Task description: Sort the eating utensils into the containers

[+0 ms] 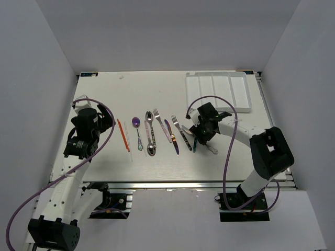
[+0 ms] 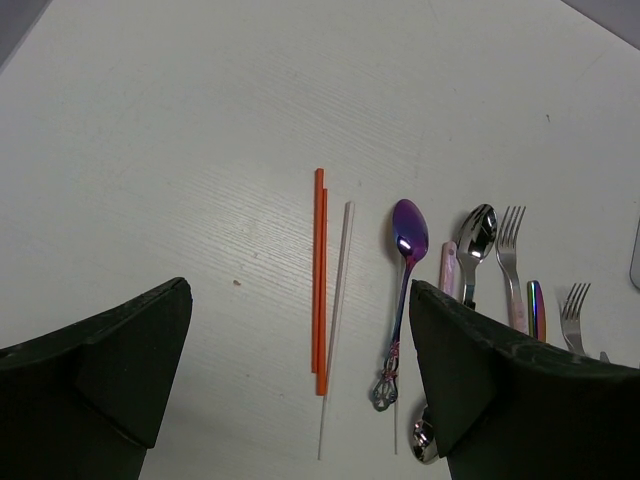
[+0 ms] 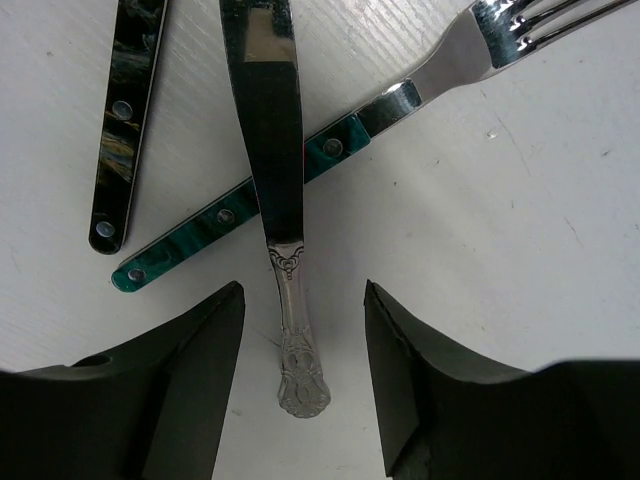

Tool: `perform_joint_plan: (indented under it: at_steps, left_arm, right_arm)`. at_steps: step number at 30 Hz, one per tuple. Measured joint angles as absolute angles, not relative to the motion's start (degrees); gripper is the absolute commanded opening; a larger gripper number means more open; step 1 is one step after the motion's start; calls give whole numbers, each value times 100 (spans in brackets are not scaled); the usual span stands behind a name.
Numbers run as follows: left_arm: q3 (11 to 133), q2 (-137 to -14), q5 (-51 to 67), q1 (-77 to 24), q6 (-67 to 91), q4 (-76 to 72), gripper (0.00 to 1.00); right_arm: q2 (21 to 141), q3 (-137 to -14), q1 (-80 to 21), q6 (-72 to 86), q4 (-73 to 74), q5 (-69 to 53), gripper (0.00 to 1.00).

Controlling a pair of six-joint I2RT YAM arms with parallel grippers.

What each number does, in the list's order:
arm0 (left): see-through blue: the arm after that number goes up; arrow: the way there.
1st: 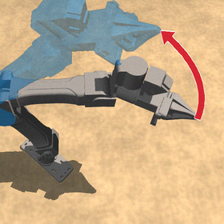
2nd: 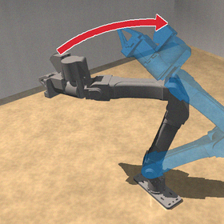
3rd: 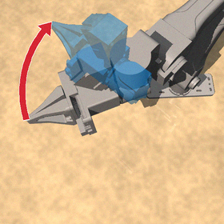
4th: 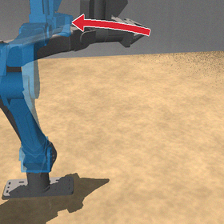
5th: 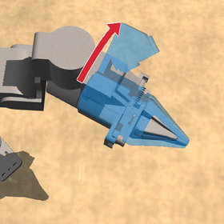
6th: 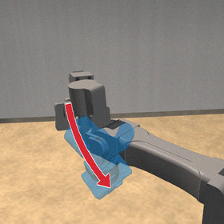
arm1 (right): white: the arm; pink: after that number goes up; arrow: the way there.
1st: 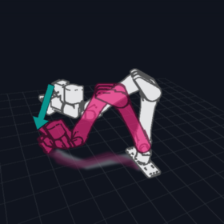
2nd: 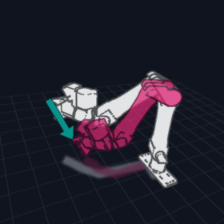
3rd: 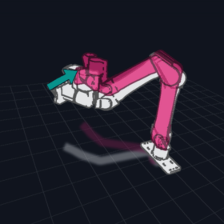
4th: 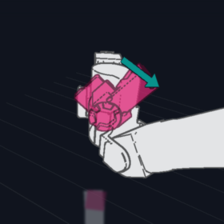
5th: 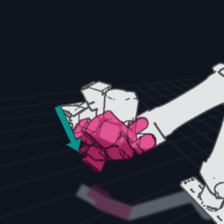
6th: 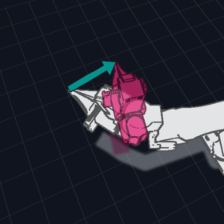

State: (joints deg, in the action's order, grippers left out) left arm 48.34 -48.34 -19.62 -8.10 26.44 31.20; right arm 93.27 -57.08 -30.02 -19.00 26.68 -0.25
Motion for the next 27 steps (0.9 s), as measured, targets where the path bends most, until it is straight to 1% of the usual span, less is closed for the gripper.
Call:
perform_joint_plan:
  at_steps: [3, 5, 8, 9, 14, 15, 17, 18, 19, 23, 27]
  left_arm:
    - [4834, -4862, -1938, -810, 2637, 3120, 98]
    - [4834, -4869, -1918, -810, 2635, 3120, 98]
    - [4834, -4866, -1903, -810, 2630, 3118, 98]
    - [4834, -4866, -1903, -810, 2622, 3118, 98]
    - [4834, -4871, -1900, -810, 2613, 3118, 98]
    - [4834, -4871, -1900, -810, 2611, 3118, 98]
    - [4834, -4873, -1900, -810, 2602, 3118, 98]
    - [4834, -4873, -1900, -810, 2596, 3118, 98]
    - [4834, -4875, -1900, -810, 2596, 3118, 98]
    - [4834, -4882, -1903, -810, 2596, 3118, 98]
    - [4834, -4895, -1905, -810, 2596, 3118, 98]
  right_arm:
    - [9354, -5708, -3002, -1970, 2661, -21, 52]
    - [9384, -5706, -3002, -2001, 2628, -23, 45]
    - [9511, -5706, -3002, -2023, 2554, -38, 39]
    - [9577, -5704, -3002, -2018, 2541, -38, 35]
    - [9714, -5699, -3002, -2003, 2530, -58, 31]
    - [9712, -5699, -3002, -2001, 2532, -67, 27]
    - [9712, -5697, -3006, -2005, 2534, -82, 13]
    - [9710, -5697, -3015, -2008, 2534, -71, 8]
    - [9701, -5697, -3026, -1999, 2536, -60, 1]
    - [9504, -5675, -3063, -1964, 2604, -34, 0]
    - [8755, -5690, -3079, -1931, 2698, -108, 0]
